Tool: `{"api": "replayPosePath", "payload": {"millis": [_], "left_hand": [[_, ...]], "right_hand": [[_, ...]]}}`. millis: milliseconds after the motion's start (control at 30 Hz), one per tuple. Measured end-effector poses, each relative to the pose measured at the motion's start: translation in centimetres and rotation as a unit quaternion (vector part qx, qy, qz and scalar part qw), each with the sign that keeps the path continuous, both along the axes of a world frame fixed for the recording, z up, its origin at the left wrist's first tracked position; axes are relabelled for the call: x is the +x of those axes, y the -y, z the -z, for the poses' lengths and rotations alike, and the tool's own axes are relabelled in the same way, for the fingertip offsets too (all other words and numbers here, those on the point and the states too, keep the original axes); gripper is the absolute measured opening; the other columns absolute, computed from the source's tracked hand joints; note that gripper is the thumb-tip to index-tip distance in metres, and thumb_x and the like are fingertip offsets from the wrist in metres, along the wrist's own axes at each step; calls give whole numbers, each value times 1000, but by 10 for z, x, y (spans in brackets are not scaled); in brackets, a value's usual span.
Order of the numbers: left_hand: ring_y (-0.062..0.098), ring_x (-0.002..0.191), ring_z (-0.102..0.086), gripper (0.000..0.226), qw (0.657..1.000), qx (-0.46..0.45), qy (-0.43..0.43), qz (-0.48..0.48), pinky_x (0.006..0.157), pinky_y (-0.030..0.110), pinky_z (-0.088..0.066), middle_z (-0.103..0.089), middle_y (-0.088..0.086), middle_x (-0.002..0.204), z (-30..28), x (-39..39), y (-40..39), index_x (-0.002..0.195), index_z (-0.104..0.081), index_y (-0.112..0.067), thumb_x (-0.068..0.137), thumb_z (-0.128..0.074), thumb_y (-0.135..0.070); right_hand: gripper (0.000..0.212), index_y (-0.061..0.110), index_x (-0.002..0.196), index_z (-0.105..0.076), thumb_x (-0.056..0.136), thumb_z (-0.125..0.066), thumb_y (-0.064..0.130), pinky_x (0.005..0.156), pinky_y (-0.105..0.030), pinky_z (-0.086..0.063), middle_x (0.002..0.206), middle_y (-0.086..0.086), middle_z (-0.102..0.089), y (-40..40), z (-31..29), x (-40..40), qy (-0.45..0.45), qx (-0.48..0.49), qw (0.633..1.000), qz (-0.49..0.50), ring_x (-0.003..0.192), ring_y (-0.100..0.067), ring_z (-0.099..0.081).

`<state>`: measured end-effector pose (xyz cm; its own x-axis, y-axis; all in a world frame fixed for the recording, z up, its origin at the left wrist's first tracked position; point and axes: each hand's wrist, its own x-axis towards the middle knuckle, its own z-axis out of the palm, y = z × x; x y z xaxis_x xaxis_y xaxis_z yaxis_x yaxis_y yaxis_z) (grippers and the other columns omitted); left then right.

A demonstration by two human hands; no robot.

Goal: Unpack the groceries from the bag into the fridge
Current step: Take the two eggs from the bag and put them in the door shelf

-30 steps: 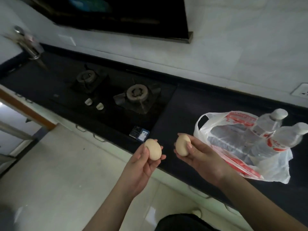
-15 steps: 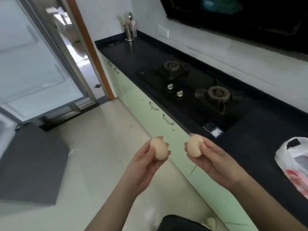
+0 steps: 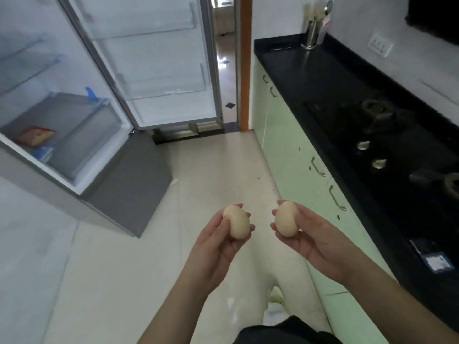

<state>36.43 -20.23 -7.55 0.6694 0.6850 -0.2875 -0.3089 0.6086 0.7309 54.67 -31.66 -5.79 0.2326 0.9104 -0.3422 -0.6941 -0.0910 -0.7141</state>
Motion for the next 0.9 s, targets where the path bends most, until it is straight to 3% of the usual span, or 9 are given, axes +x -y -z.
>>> {"api": "replayPosePath", "payload": {"millis": [333, 500, 600, 733, 900], "left_hand": [[31, 95, -68, 30, 997, 20, -20, -75, 82, 33, -57, -68, 18, 111, -20, 53, -70, 108, -73, -7, 88, -54, -19], [31, 94, -68, 33, 993, 15, 3, -115, 82, 35, -58, -67, 19, 111, -26, 67, -103, 113, -68, -4, 86, -57, -19], [31, 93, -68, 35, 991, 5, 13, -136, 81, 35, -58, -67, 19, 110, -21, 63, -121, 114, -67, -3, 84, -60, -21], [31, 94, -68, 34, 985, -12, 21, -168, 80, 35, -58, -66, 19, 110, -11, 50, -158, 115, -68, -5, 86, -57, -20], [31, 94, -69, 33, 982, -5, 26, -189, 79, 34, -58, -67, 18, 110, -9, 21, -224, 118, -65, -10, 89, -54, -21]], "right_hand": [[65, 10, 119, -65, 62, -87, 34, 87, -35, -54, 118, -16, -65, -108, -2, 60, -28, 47, 995, -79, 107, -32, -64], [49, 13, 116, -68, 70, -78, 29, 86, -34, -55, 117, -15, -66, -154, -7, 81, -42, 51, 992, -107, 107, -31, -64], [43, 15, 114, -69, 73, -70, 25, 86, -35, -55, 117, -16, -66, -184, -8, 83, -36, 38, 990, -130, 106, -32, -65], [56, 14, 122, -64, 70, -80, 28, 87, -35, -54, 121, -18, -63, -236, -4, 76, -46, 48, 985, -161, 109, -34, -62], [38, 16, 117, -67, 80, -66, 23, 84, -35, -55, 123, -20, -62, -313, -3, 43, -29, 25, 984, -172, 110, -36, -63]]}}
